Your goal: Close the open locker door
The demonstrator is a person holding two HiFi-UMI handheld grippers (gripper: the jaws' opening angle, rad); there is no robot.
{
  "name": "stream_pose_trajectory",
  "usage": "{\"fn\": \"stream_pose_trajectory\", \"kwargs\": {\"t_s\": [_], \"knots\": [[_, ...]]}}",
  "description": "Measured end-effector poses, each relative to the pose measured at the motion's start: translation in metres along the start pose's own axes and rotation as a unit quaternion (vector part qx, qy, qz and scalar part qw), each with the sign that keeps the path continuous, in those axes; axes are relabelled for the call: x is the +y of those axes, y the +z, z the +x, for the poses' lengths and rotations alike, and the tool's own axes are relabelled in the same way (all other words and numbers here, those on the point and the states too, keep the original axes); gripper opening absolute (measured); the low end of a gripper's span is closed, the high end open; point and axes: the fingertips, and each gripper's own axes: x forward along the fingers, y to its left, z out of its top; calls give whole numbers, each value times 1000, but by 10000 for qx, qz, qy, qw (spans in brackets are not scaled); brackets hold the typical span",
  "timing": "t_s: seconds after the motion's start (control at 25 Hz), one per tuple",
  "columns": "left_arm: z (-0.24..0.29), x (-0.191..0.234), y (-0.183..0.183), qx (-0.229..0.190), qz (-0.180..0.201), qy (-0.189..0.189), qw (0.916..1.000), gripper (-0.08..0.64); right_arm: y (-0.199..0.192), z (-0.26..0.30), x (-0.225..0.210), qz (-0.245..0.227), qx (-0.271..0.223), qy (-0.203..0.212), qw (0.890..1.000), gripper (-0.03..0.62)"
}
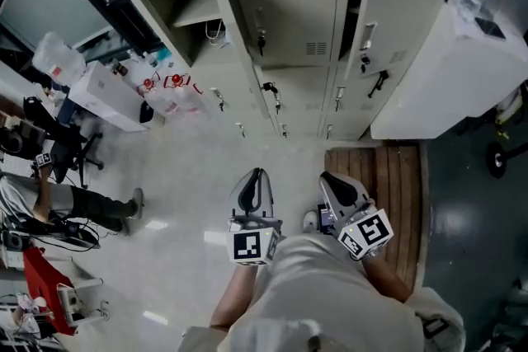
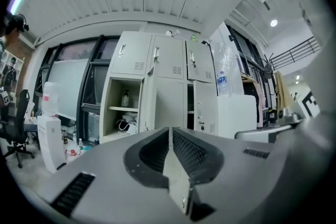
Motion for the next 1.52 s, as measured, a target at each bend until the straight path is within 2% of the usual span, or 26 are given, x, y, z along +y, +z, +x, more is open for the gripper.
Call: {"fn": "stream_pose_trajectory", "kwargs": {"t_s": [0.12,0.28,0.56,0.84,1.04,1.52], "knots": [[29,6,7,-75,27,165,9998,14,-2,5,-15,12,108,-28,9999,34],[61,19,12,-93,-25,418,9991,83,-9,17,-30,31,274,-9,9996,34],[114,38,23,-208,16,806,9965,101,-8,42,-46,-76,392,24,9992,34],[159,51,19,-35,-99,1020,9947,111,-7,64,-67,-66,506,-120,9986,34],[174,57,11,77,-153,1263,9918,112,-8,76,-79,-9,568,-152,9983,34],[184,60,8,151,-88,1428,9896,103,-18,75,-89,90,675,-124,9976,34]]}}
